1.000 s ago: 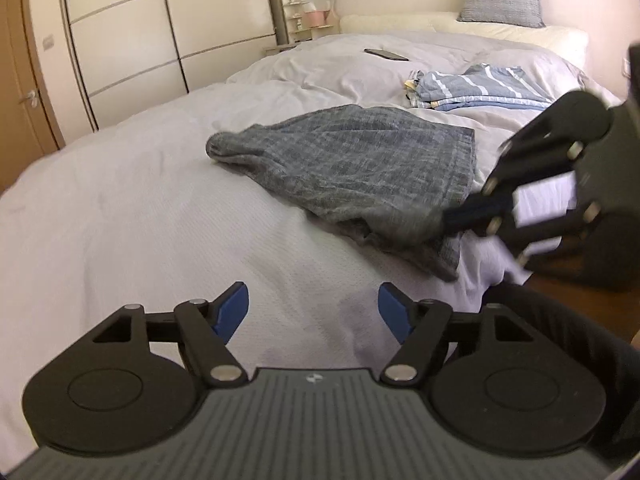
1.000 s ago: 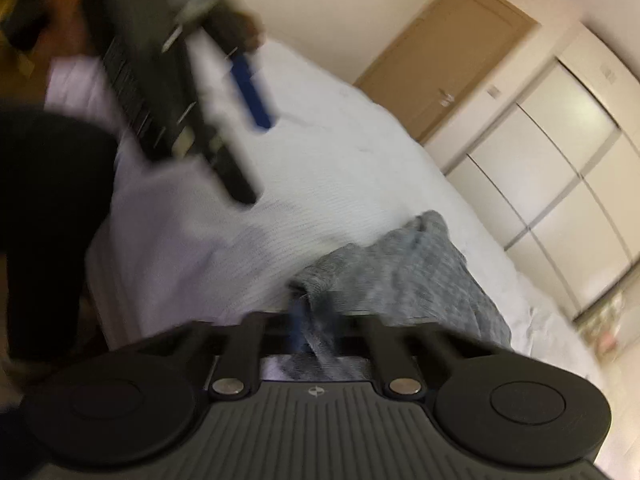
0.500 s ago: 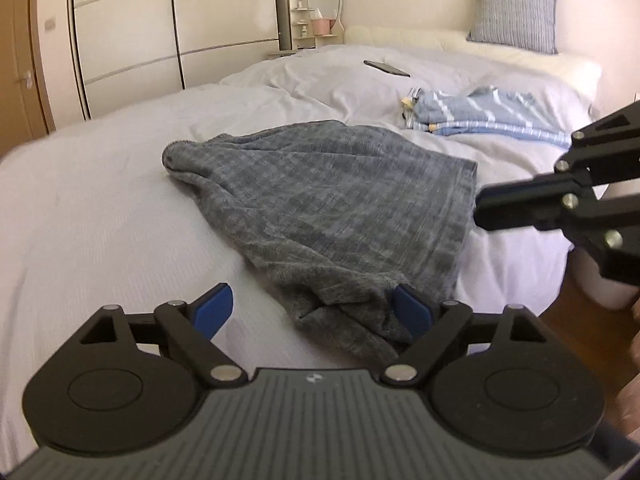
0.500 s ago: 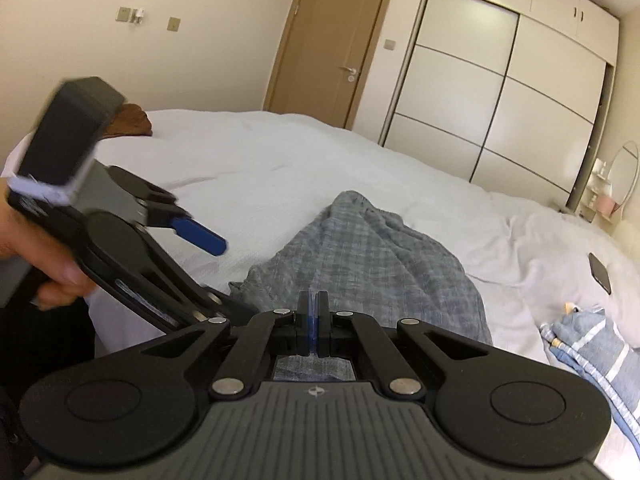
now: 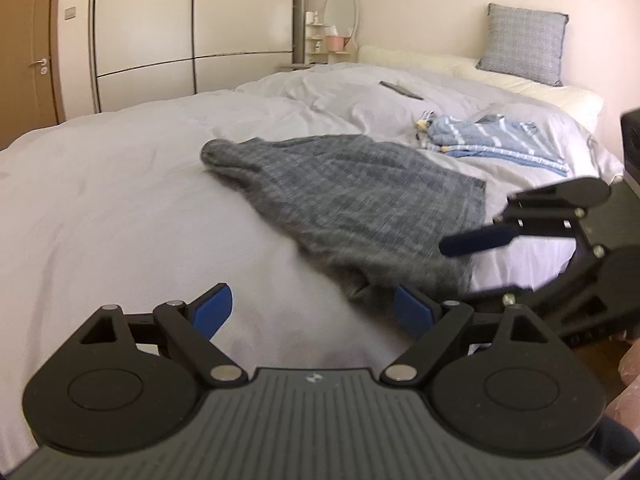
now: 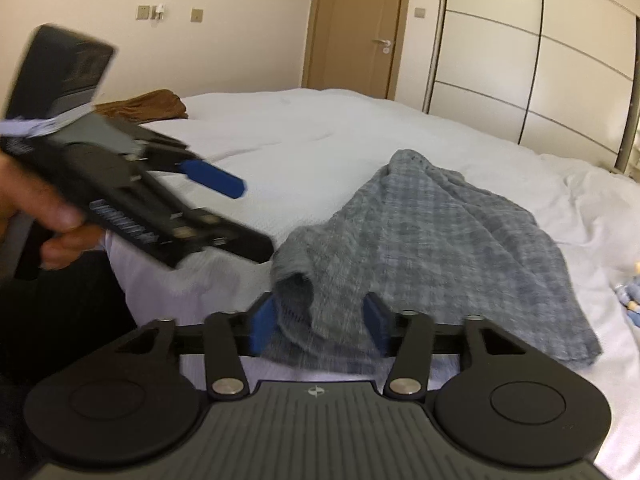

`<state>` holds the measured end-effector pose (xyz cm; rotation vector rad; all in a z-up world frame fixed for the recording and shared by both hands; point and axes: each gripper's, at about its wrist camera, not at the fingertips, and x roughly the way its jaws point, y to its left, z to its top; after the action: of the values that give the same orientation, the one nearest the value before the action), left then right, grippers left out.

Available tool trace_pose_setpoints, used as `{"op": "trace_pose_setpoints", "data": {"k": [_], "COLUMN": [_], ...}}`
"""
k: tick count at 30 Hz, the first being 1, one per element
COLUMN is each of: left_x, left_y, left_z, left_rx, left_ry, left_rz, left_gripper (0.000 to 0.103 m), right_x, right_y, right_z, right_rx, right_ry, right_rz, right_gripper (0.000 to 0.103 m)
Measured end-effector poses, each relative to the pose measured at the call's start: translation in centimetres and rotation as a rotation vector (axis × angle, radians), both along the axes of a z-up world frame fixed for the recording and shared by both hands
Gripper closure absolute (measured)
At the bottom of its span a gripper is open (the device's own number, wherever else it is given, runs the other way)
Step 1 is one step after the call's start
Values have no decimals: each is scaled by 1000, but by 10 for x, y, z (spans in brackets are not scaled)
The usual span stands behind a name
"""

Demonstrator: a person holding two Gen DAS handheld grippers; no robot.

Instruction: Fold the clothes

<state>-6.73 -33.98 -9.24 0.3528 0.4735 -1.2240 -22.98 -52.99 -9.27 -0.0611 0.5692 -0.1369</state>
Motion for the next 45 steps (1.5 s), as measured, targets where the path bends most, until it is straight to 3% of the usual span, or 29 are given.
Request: {"op": "trace_pose_setpoints", "data": {"k": [6,7,8,9,10,14,19,21,24,27,33,36,41,45], "left_x": [2,2,2,1,1,-6,-19,-20,-9,10,23,29,28,21], "left_y": [1,0,-2,-5,-9,-30,-58,-66,-61,-39,-2,2,13,15], "left_z": [-2,-2,-3,-3,-3,-5,-13,-17,-17,-11,-6,-9,-7,-8], "left_rx": [3,3,3,3,2,-1,11,23,29,7,-36,-25,-33,-27], "left_ry": [1,5,9,15,24,49,41,7,-39,3,80,77,70,49], "left_rz": [21,20,19,15,9,-15,-37,1,147,237,279,304,284,247], "left_gripper": [17,17,17,17,17,16,15,16,19,19,19,19,19,19], "right_x": [15,14,14,13,13,-3,-9,-8,-8,-7,-4,-4,-5,1], "right_y": [4,5,6,7,8,5,3,6,9,12,14,18,18,16], "right_z": [-4,-3,-3,-3,-3,13,21,15,10,4,-10,-16,-12,-11], "right_rx": [-27,-49,-70,-92,-113,-199,-222,-234,-261,-285,-285,-298,-289,-258], "right_ry": [15,21,28,34,40,-10,-26,-13,-1,9,38,44,7,-1], "right_rz": [78,76,74,73,71,13,16,28,43,59,90,100,75,91], "right_gripper": [55,66,87,98,103,103,103,103,103,103,103,94,54,51]}}
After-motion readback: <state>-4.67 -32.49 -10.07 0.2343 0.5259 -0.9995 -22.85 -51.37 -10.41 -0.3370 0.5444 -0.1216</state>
